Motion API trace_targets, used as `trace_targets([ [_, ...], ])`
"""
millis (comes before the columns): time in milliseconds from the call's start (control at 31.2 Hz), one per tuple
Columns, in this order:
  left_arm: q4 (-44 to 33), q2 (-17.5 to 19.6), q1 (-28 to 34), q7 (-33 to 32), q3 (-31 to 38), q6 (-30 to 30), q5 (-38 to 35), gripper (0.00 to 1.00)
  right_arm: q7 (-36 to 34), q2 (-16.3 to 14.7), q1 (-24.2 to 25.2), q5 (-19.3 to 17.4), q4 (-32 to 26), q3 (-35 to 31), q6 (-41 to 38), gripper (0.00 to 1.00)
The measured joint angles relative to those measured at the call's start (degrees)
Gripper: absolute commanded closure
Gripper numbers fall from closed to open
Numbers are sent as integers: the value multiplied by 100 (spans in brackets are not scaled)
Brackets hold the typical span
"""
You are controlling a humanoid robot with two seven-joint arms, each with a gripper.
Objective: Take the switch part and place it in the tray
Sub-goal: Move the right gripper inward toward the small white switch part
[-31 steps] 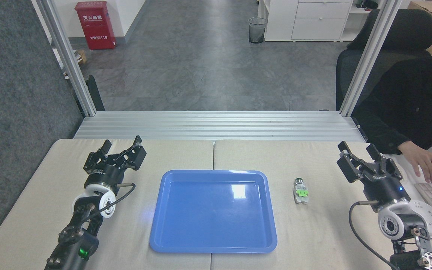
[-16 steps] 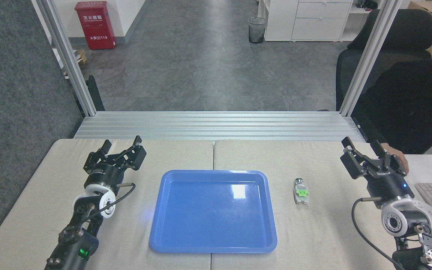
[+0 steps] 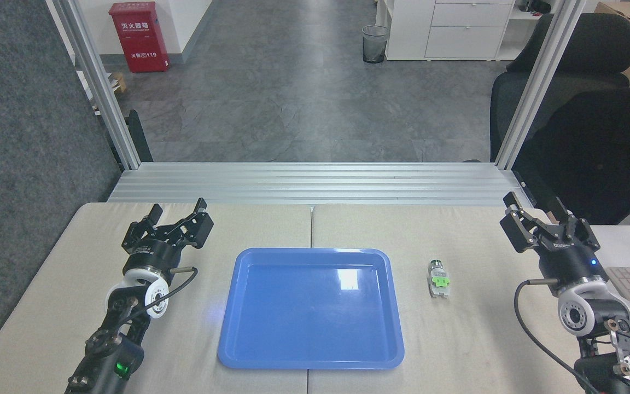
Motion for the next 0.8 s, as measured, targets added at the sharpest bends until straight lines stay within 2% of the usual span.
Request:
trace_targets([
  [513, 0, 0, 0, 0, 0, 0, 0, 0, -18, -159, -216, 268, 393, 368, 190, 6],
  [802, 0, 0, 0, 0, 0, 0, 0, 0, -357, -183, -334, 343, 988, 868, 427, 5],
])
